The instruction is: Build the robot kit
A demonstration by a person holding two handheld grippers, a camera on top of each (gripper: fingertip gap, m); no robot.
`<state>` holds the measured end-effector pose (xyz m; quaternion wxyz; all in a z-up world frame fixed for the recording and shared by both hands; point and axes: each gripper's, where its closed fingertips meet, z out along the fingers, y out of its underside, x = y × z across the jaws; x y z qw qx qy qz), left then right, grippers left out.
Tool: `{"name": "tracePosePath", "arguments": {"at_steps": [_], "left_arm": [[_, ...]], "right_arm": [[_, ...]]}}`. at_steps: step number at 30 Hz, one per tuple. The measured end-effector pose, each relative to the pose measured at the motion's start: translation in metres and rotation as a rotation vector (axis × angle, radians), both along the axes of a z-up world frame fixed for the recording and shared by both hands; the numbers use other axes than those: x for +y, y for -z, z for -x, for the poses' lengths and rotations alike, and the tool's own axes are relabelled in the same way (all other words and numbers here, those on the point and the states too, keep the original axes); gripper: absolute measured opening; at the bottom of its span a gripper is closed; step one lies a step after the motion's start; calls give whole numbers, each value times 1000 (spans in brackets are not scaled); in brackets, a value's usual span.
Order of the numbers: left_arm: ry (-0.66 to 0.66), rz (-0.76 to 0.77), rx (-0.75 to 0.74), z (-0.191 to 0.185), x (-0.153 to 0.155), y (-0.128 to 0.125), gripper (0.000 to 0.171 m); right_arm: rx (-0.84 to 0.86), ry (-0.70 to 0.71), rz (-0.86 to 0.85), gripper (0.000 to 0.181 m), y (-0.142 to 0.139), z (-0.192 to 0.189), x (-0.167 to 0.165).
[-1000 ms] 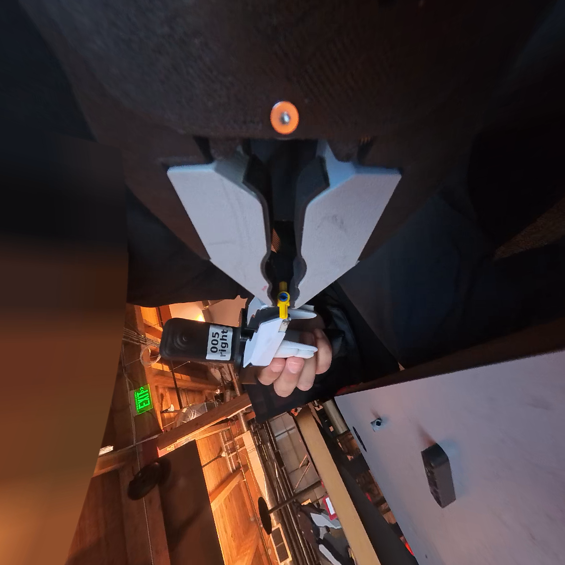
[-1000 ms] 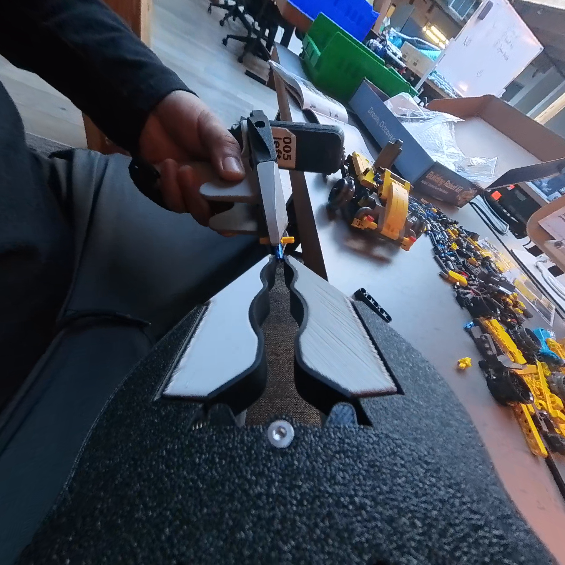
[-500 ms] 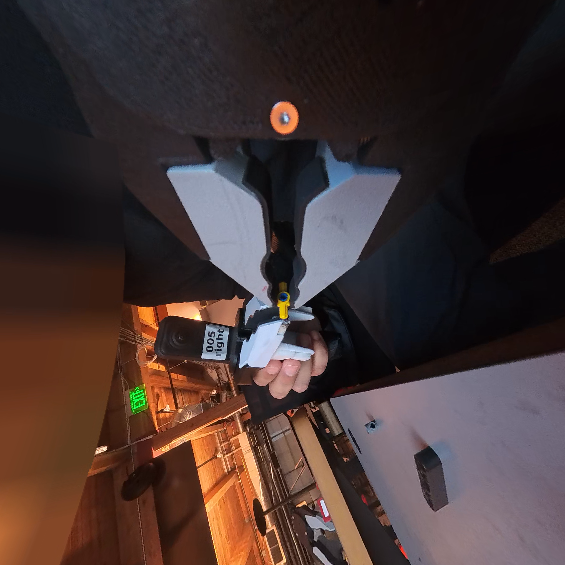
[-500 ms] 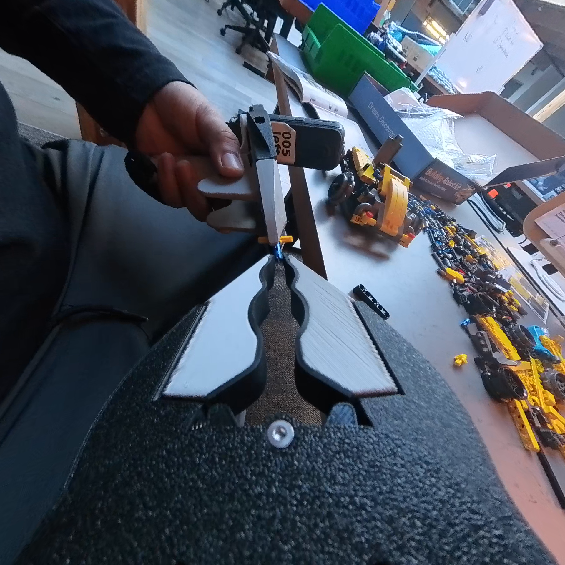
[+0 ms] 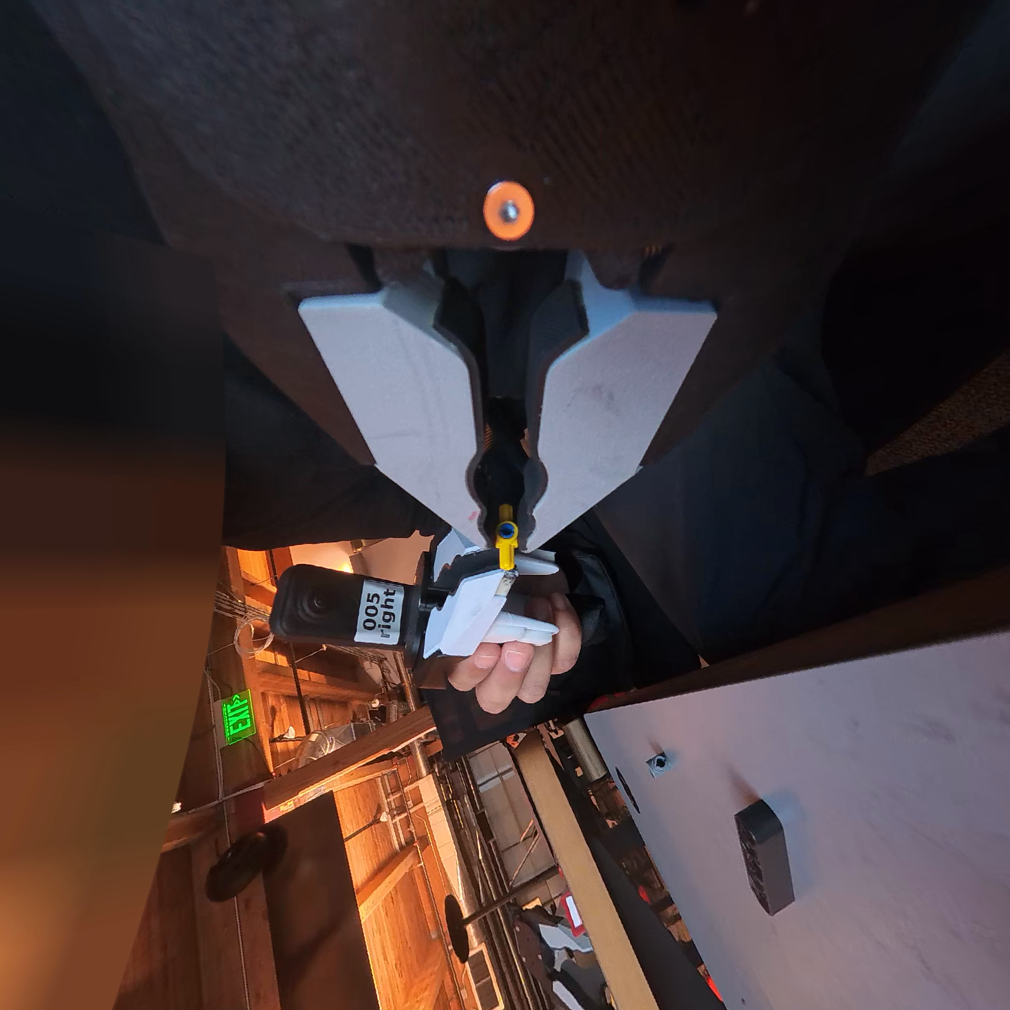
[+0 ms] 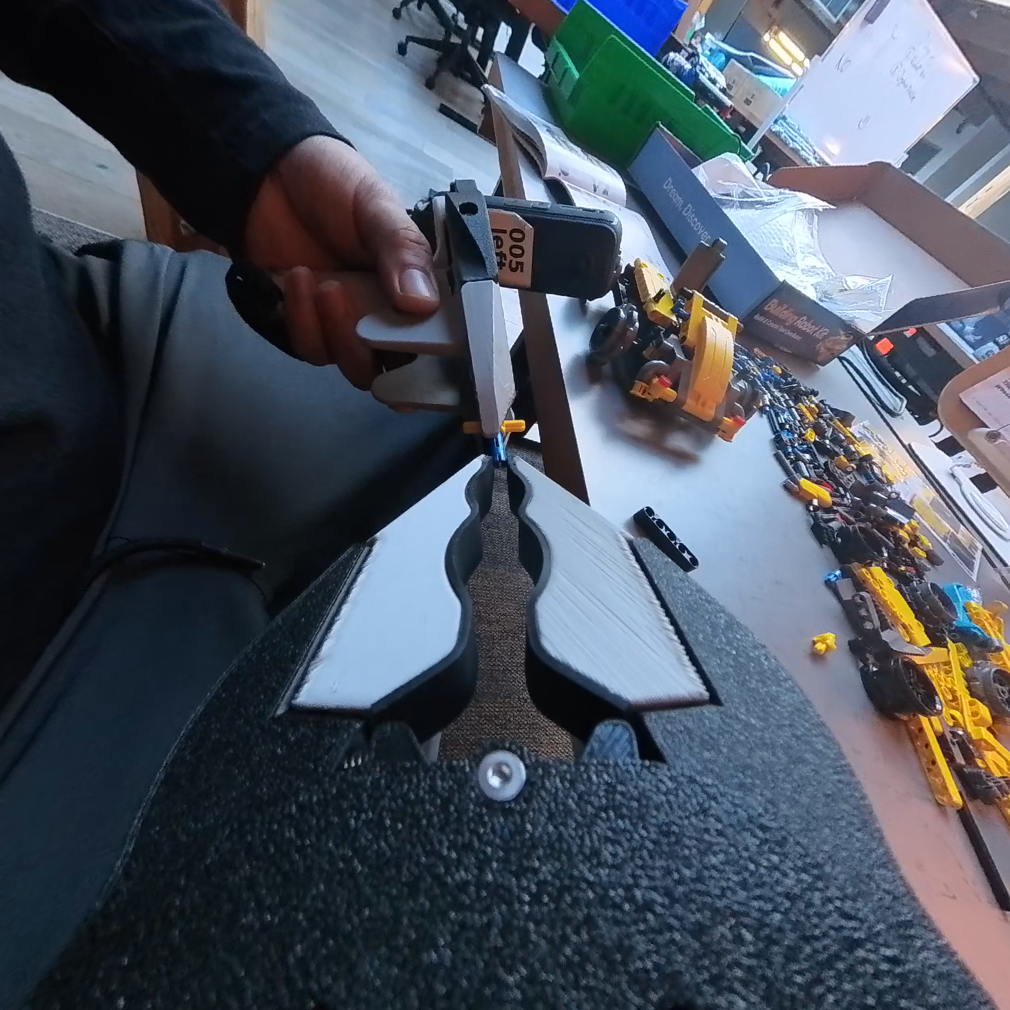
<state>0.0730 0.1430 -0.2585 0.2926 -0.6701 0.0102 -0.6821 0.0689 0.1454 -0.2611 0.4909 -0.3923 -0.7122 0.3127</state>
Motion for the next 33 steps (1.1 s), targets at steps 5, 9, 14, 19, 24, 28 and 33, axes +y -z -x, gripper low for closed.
{"name": "tracePosePath", "arguments": {"at_steps": [5,9,14,19,24,28,33], "left_arm": [[3,1,12,-1,-1,1,4],[7,3,20,-3,-1,3,4],[6,8,52,-3,-2,8,4],[2,17,51,-2,-1,9,4],[8,23,62,-2,-3,12,4],[0,23,61,-1,-2,11,4],[-17,27,68,1,1,13,4]], "right_arm": [[-11,-8,-14,3,2,-1,-1],[-29,-19,-19,3,3,-2,-2],[-82,-21,-13,2,9,-3,-3],[-105,-7,12,2,11,-2,-3],[-132,-17,29,2,15,-3,-5],[-127,-7,45,2,14,-1,-3],[-102,5,113,2,15,2,0]]}}
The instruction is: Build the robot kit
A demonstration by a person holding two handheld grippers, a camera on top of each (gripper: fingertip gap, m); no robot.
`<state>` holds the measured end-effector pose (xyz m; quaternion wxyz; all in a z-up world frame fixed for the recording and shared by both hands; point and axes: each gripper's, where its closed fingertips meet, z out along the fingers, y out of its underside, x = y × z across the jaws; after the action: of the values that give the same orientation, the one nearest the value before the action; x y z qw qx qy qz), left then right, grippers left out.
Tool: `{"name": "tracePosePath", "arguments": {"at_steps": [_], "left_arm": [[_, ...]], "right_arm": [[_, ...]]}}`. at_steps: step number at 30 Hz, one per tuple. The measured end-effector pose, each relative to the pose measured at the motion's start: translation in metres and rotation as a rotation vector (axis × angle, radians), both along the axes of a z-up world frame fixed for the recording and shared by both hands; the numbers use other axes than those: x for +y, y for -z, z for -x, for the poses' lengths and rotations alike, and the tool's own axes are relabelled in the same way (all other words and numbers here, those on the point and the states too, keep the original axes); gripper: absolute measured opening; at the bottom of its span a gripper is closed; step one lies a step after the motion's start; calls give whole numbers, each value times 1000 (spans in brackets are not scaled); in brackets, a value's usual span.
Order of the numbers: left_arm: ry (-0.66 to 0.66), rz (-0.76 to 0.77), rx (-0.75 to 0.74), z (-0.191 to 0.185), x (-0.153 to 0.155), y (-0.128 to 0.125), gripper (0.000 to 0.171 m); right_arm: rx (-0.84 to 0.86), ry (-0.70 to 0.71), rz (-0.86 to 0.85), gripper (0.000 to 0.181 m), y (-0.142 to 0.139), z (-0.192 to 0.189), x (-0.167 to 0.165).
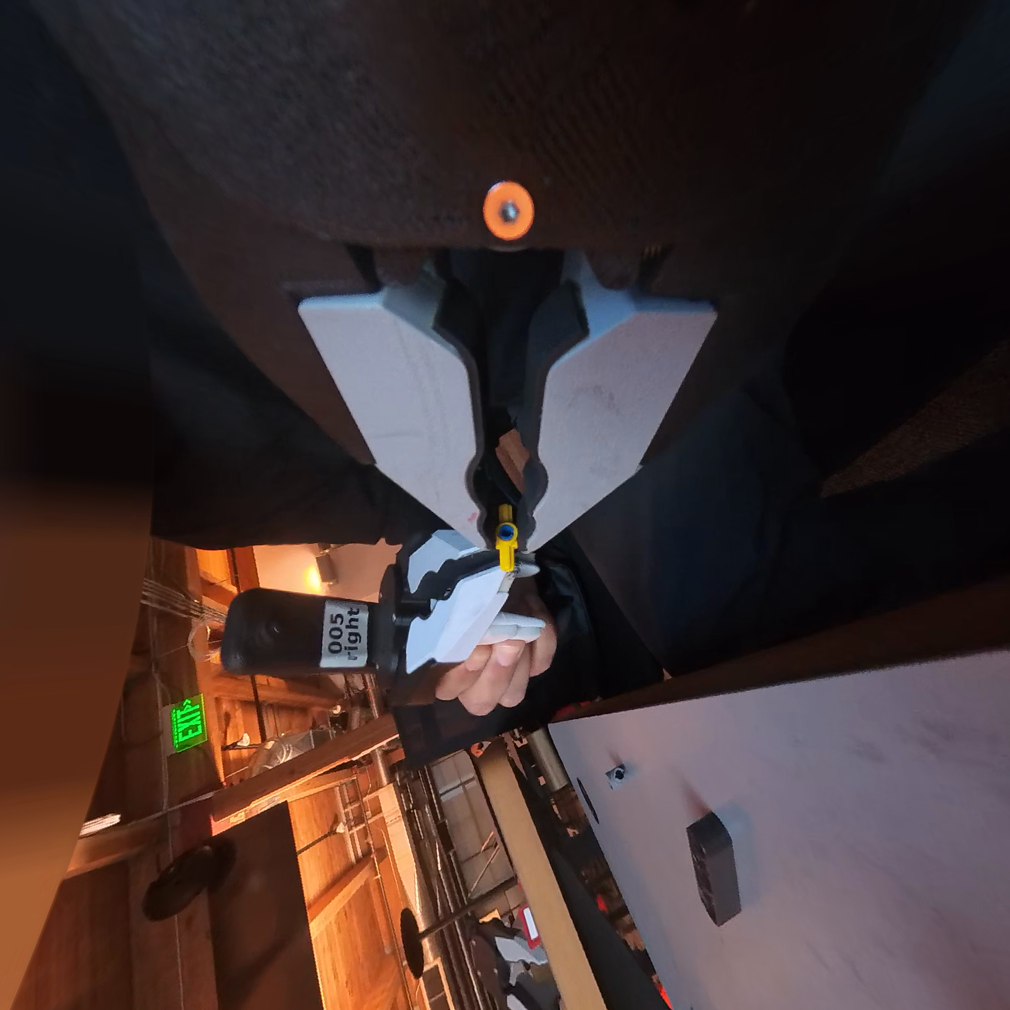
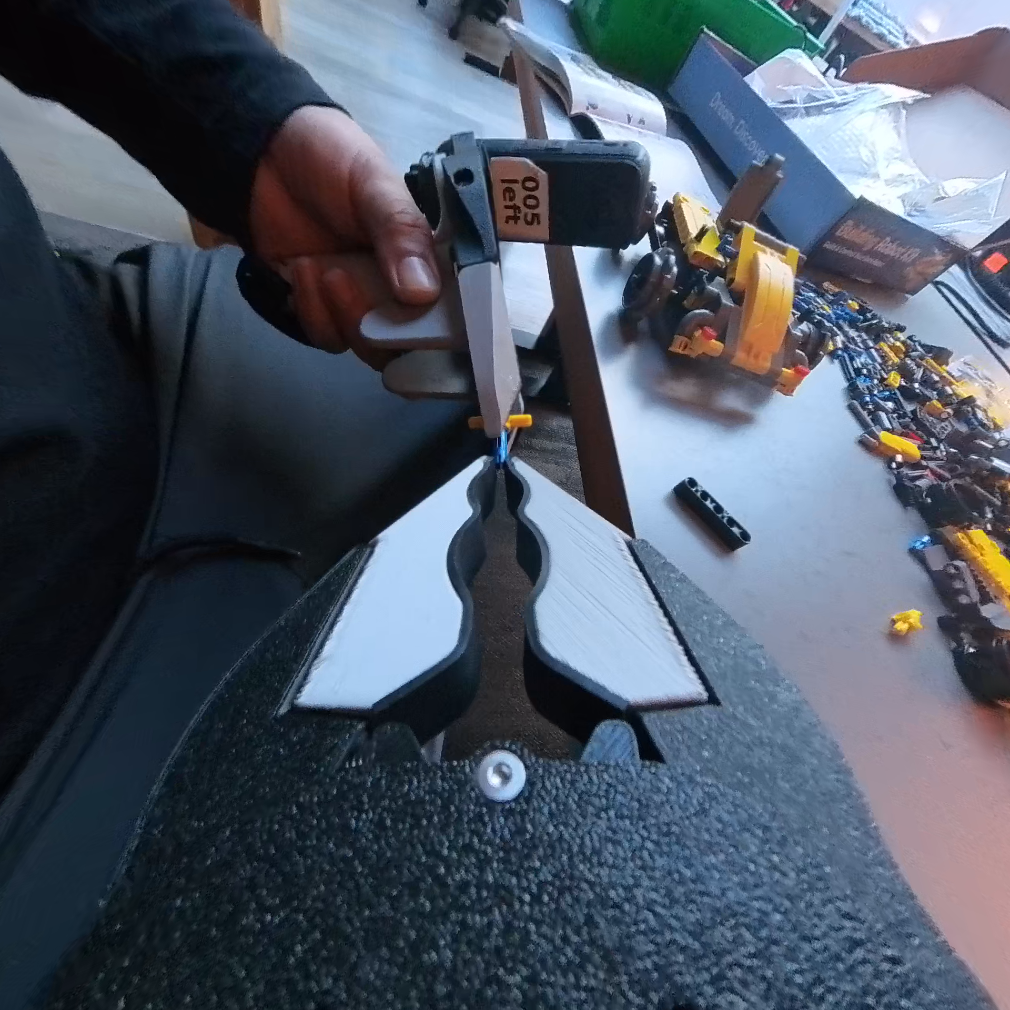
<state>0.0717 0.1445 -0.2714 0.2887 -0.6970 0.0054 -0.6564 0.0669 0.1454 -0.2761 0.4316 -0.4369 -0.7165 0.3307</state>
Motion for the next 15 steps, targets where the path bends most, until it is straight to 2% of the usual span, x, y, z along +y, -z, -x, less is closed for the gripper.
{"name": "tracePosePath", "arguments": {"at_steps": [10,15], "left_arm": [[16,9,-4,-2,-2,1,4],[-7,5,13,3,2,3,4]], "right_arm": [[-36,-16,-62,1,3,-3,-4],[-16,8,21,2,4,3,1]]}}
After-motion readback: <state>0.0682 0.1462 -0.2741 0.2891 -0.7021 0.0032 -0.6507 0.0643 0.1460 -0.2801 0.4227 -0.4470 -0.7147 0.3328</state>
